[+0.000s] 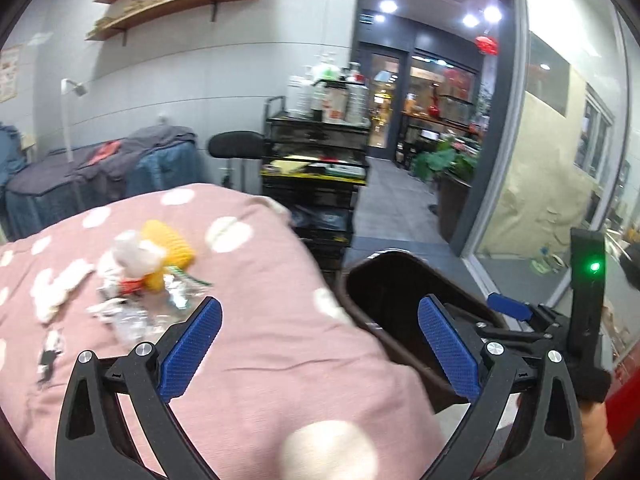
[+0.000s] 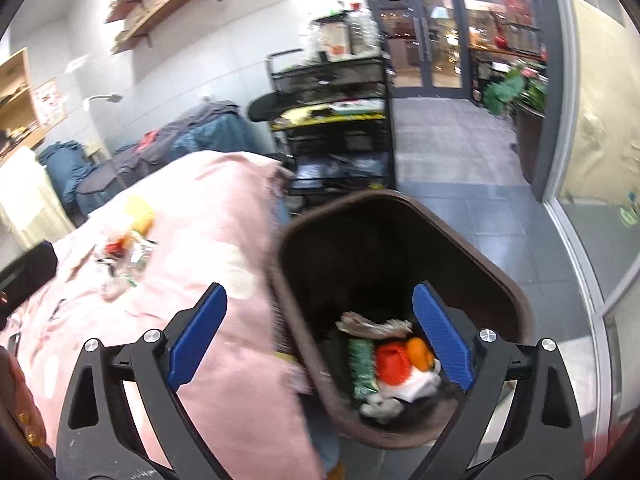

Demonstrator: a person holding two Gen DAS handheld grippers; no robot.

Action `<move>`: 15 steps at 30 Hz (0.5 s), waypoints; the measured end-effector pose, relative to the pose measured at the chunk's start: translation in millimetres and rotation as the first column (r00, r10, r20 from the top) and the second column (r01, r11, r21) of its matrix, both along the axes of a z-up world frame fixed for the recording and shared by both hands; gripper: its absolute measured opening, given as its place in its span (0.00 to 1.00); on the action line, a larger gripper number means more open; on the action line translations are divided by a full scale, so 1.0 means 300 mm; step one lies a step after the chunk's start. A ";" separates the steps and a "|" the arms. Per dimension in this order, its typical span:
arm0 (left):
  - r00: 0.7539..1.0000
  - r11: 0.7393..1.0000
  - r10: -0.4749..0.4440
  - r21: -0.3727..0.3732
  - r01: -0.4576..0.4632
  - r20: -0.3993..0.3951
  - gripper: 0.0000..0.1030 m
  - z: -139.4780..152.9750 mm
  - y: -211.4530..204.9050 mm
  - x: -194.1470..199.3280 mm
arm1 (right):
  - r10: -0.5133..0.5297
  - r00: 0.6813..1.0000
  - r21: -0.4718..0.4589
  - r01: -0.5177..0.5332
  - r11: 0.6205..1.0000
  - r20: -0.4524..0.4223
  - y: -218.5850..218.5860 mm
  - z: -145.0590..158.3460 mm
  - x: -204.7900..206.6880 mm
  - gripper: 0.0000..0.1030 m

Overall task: Collect trash
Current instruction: 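Move both tools back over the table toward the remaining trash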

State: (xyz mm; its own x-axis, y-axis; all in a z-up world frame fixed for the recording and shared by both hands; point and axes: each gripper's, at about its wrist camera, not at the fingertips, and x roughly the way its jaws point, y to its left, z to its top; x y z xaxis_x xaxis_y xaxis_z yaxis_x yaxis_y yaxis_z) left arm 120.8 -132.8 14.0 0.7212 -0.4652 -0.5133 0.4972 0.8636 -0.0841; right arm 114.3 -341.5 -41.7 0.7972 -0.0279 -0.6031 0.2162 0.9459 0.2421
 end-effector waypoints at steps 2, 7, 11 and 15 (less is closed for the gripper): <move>0.999 0.999 0.041 0.009 -0.041 0.005 0.94 0.002 0.062 0.007 | 0.045 0.999 0.008 -0.045 0.999 0.006 0.049 0.020 0.027 0.90; 0.987 0.986 0.161 0.030 -0.161 0.000 0.94 -0.020 0.235 0.023 | 0.161 0.987 0.005 -0.161 0.987 0.000 0.193 0.053 0.092 0.90; 0.969 0.968 0.245 0.052 -0.245 -0.012 0.94 -0.049 0.373 0.031 | 0.249 0.968 0.029 -0.248 0.968 -0.022 0.304 0.064 0.143 0.90; 0.945 0.944 0.324 0.076 -0.321 -0.035 0.94 -0.094 0.510 0.046 | 0.323 0.946 0.008 -0.323 0.946 -0.039 0.415 0.075 0.182 0.90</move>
